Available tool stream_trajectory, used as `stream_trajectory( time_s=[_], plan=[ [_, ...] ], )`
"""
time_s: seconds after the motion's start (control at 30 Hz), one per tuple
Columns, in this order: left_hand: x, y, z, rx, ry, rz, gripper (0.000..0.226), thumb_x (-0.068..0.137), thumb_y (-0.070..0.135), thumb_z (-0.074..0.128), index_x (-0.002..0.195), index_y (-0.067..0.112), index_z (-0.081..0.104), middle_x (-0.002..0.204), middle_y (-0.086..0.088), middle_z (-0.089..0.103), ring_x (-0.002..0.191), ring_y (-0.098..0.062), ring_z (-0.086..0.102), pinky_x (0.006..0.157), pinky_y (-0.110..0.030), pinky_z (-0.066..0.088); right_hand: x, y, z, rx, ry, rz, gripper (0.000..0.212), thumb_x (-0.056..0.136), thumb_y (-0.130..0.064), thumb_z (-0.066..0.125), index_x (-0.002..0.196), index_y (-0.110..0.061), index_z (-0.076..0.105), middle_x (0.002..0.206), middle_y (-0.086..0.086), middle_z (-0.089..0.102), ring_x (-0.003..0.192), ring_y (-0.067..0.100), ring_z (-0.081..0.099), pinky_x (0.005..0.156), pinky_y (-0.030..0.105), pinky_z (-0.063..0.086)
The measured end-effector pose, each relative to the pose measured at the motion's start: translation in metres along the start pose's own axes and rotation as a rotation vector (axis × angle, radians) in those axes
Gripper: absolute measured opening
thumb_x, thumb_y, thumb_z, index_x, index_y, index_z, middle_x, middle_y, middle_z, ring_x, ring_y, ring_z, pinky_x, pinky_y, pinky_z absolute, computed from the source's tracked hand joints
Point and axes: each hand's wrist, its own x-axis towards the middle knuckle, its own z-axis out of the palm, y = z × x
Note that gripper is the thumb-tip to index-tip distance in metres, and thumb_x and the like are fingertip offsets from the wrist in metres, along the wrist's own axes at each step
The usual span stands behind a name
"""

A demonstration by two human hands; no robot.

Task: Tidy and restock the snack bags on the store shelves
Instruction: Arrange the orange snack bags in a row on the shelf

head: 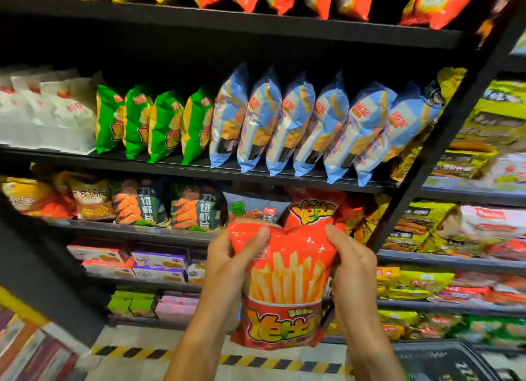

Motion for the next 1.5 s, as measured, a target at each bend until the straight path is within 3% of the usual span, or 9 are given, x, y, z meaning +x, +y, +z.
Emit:
stream_trajectory(
  time_s=[0.23, 0.4, 0.53, 0.7, 0.87, 0.97, 1.13, 1.33, 1.5],
  plan=[
    [0.008, -0.008, -0.006, 0.04, -0.152, -0.001, 0.031, 0.101, 0.027, 0.051, 0.111, 0.011, 0.075, 0.114, -0.014, 0.077, 0.105, -0.029, 0.074, 0.087, -0.038, 0.062, 0.0, 0.003, -0.013, -0.065, -0.003, -0.036, 0.066, 0.099, -0.051, 0.059, 0.1, 0.015, 0.058, 0.09, 0.032, 0.067, 0.084, 0.029, 0.066, 0.083, 0.044, 0.055],
    [0.015, -0.011, -0.005, 0.033, -0.006, 0.1, 0.027, 0.103, 0.035, 0.05, 0.109, 0.023, 0.073, 0.108, -0.011, 0.078, 0.1, -0.028, 0.076, 0.085, -0.045, 0.061, -0.006, 0.018, -0.033, -0.242, -0.397, 0.082, 0.068, 0.089, -0.074, 0.058, 0.149, -0.045, 0.046, 0.142, -0.02, 0.061, 0.13, 0.003, 0.059, 0.109, 0.035, 0.048],
    [0.015, -0.01, -0.003, 0.042, -0.072, 0.188, 0.032, 0.108, 0.034, 0.045, 0.13, 0.021, 0.063, 0.127, -0.004, 0.073, 0.112, -0.023, 0.072, 0.086, -0.035, 0.06, -0.012, 0.014, -0.029, -0.276, -0.343, 0.053, 0.038, 0.098, -0.045, 0.05, 0.129, -0.03, 0.064, 0.118, -0.013, 0.076, 0.112, 0.009, 0.071, 0.089, 0.022, 0.057],
    [0.013, -0.019, -0.015, 0.085, -0.266, 0.088, 0.072, 0.094, 0.071, 0.049, 0.146, 0.022, 0.05, 0.149, 0.005, 0.058, 0.138, -0.013, 0.054, 0.111, -0.031, 0.048, -0.003, 0.019, -0.025, -0.029, -0.024, 0.14, 0.049, 0.099, -0.058, 0.049, 0.124, -0.023, 0.072, 0.118, -0.002, 0.077, 0.112, 0.018, 0.073, 0.104, 0.044, 0.053],
    [0.007, -0.04, -0.013, 0.197, -0.453, -0.064, 0.091, 0.089, 0.079, 0.038, 0.156, 0.016, 0.035, 0.161, 0.01, 0.039, 0.142, 0.002, 0.043, 0.115, -0.02, 0.037, 0.001, 0.025, -0.021, 0.155, 0.098, 0.333, 0.034, 0.102, -0.043, 0.056, 0.097, -0.015, 0.074, 0.082, 0.006, 0.08, 0.069, 0.016, 0.077, 0.062, 0.029, 0.061],
    [0.009, -0.048, -0.024, 0.263, -0.5, -0.108, 0.15, 0.03, 0.106, 0.06, 0.149, 0.017, 0.047, 0.148, 0.01, 0.052, 0.146, -0.015, 0.041, 0.123, -0.037, 0.028, 0.001, 0.033, -0.027, 0.173, 0.077, 0.347, 0.03, 0.103, -0.032, 0.055, 0.083, -0.014, 0.067, 0.061, 0.002, 0.072, 0.05, 0.011, 0.069, 0.045, 0.022, 0.054],
    [0.011, -0.043, -0.015, 0.306, -0.494, -0.009, 0.098, 0.068, 0.102, 0.037, 0.147, 0.044, 0.048, 0.149, 0.03, 0.049, 0.143, 0.007, 0.037, 0.119, -0.039, 0.024, -0.001, 0.032, -0.024, 0.131, 0.036, 0.319, 0.033, 0.104, -0.038, 0.053, 0.094, -0.014, 0.073, 0.076, 0.005, 0.078, 0.064, 0.014, 0.075, 0.056, 0.029, 0.061],
    [0.021, -0.051, -0.038, 0.4, -0.422, -0.118, 0.047, 0.091, 0.06, 0.065, 0.136, 0.049, 0.06, 0.122, 0.016, 0.062, 0.134, -0.013, 0.057, 0.104, -0.023, 0.051, -0.002, 0.022, -0.022, 0.026, -0.041, 0.232, 0.046, 0.101, -0.052, 0.05, 0.126, -0.019, 0.071, 0.121, 0.006, 0.076, 0.115, 0.023, 0.072, 0.109, 0.049, 0.049],
    [-0.003, -0.052, -0.032, 0.302, -0.412, 0.017, 0.065, 0.095, 0.049, 0.065, 0.153, 0.047, 0.035, 0.143, 0.026, 0.056, 0.129, 0.003, 0.056, 0.096, -0.023, 0.055, -0.008, 0.017, -0.016, -0.078, -0.066, 0.105, 0.039, 0.101, -0.046, 0.055, 0.128, -0.021, 0.069, 0.119, 0.004, 0.077, 0.113, 0.022, 0.073, 0.106, 0.051, 0.052]
  ],
)
